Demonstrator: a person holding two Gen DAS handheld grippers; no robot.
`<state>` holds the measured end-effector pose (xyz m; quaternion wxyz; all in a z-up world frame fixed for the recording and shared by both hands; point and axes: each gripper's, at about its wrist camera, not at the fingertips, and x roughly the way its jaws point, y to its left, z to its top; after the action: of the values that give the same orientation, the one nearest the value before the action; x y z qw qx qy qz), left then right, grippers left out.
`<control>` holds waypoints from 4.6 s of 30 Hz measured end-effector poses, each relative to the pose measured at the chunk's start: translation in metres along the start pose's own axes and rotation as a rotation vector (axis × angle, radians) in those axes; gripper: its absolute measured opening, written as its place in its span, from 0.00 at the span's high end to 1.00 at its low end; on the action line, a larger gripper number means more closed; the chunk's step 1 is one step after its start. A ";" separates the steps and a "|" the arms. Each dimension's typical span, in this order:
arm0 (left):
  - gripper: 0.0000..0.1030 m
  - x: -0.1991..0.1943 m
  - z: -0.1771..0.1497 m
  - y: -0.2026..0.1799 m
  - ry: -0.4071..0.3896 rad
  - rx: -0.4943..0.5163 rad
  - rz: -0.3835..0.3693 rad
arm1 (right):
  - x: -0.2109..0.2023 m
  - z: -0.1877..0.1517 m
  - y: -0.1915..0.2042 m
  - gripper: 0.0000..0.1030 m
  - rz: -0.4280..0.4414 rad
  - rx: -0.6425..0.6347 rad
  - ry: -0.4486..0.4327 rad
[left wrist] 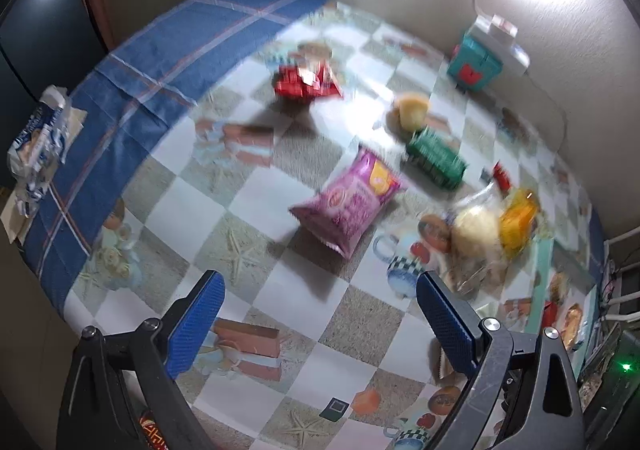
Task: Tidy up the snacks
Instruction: 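Move both tools back over the snack pile, then grasp the pink chip bag with the left tool while the right tool grasps the white pastry pack, then lift and carry the pink bag and white pastry pack over the tray with both tools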
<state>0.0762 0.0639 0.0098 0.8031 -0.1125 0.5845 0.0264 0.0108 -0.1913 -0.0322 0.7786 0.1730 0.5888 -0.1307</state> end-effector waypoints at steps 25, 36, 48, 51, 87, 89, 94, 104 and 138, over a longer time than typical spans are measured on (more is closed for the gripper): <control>0.06 0.057 0.026 -0.011 0.034 -0.009 0.085 | 0.067 0.009 0.002 0.00 -0.018 0.200 0.070; 0.06 0.058 0.034 -0.002 0.007 -0.048 0.056 | 0.077 0.008 0.028 0.00 -0.048 0.117 0.057; 0.06 0.064 0.043 -0.010 -0.031 -0.003 0.034 | 0.082 0.006 0.050 0.00 -0.066 0.043 0.052; 0.06 0.065 0.048 -0.011 -0.034 0.026 0.050 | 0.085 0.005 0.045 0.00 -0.088 0.030 0.075; 0.54 0.104 0.053 -0.052 0.017 0.208 0.061 | 0.079 0.019 0.092 0.45 -0.039 -0.154 -0.053; 0.56 0.102 0.053 -0.052 0.032 0.208 0.065 | 0.077 0.018 0.092 0.45 -0.033 -0.154 -0.056; 0.57 0.097 0.051 -0.047 0.050 0.181 0.066 | 0.073 0.019 0.088 0.45 -0.021 -0.159 -0.056; 0.58 0.064 0.056 -0.036 -0.004 0.103 0.018 | 0.044 0.029 0.039 0.46 0.027 -0.134 -0.090; 0.58 -0.071 0.054 -0.096 -0.310 0.148 -0.127 | -0.071 0.047 -0.031 0.46 0.107 0.021 -0.358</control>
<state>0.1214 -0.0120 0.1068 0.8897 -0.0842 0.4459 -0.0503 0.0200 -0.2399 0.0444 0.8750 0.1863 0.4293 -0.1240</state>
